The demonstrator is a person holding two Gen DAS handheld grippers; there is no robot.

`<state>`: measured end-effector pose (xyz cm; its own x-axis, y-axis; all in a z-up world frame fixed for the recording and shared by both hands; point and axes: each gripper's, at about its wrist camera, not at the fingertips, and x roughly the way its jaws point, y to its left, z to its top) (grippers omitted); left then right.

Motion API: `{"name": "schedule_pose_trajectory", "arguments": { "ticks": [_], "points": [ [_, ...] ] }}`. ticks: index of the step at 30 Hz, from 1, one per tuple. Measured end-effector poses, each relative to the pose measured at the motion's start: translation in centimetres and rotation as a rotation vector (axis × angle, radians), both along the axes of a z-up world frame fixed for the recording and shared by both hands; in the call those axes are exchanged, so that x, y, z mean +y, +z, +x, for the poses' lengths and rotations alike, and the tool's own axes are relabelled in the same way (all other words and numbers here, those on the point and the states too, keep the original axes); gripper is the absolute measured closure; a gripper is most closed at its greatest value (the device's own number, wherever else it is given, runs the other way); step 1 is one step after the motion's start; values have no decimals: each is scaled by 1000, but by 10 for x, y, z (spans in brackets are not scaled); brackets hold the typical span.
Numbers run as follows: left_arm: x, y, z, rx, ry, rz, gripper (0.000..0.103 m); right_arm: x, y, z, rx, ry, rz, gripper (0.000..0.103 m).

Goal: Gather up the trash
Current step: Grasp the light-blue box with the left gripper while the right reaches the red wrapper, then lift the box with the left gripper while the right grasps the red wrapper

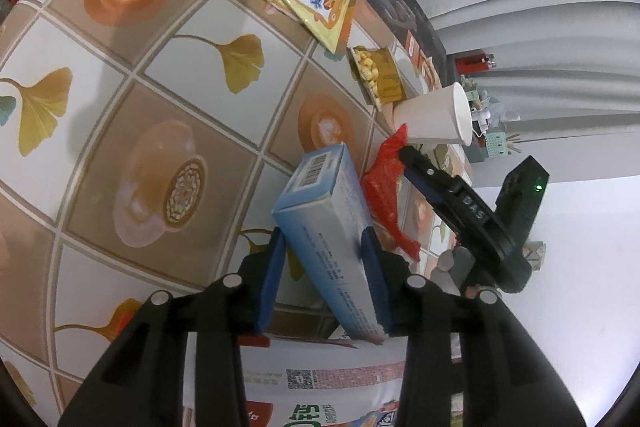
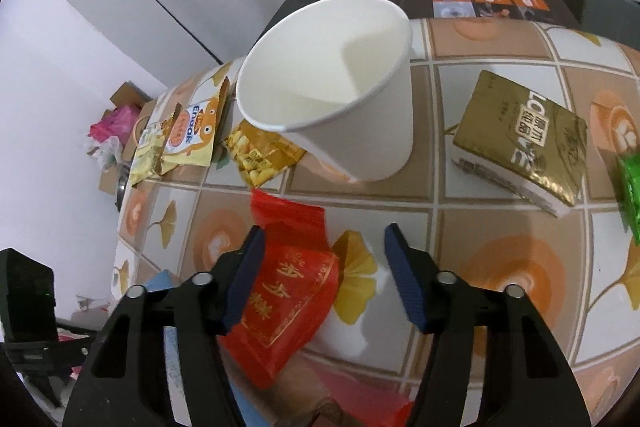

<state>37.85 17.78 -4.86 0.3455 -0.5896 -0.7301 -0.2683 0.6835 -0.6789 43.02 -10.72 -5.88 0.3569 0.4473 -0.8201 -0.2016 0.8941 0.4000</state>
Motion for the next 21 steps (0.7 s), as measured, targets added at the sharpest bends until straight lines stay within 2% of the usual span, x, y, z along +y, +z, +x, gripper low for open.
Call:
{"name": "schedule_pose_trajectory", "arguments": {
  "ticks": [2, 5, 7, 8, 10, 13, 21],
  "points": [
    [1, 0, 0, -4, 3, -1, 66, 0, -1, 0, -11, 4, 1, 56],
    [2, 0, 0, -8, 5, -1, 66, 1, -2, -1, -12, 11, 2, 69],
    [3, 0, 0, -11, 10, -2, 66, 1, -4, -2, -8, 19, 7, 82],
    [3, 1, 0, -15, 10, -2, 67, 1, -4, -3, -7, 22, 9, 85],
    [3, 1, -1, -19, 13, -1, 67, 2, -4, -4, -8, 25, 14, 97],
    [4, 2, -2, -27, 12, 1, 67, 1, -1, -6, -22, 30, 22, 102],
    [10, 6, -4, -36, 27, 5, 68, -3, 22, -18, -71, 62, 58, 103]
  ]
}}
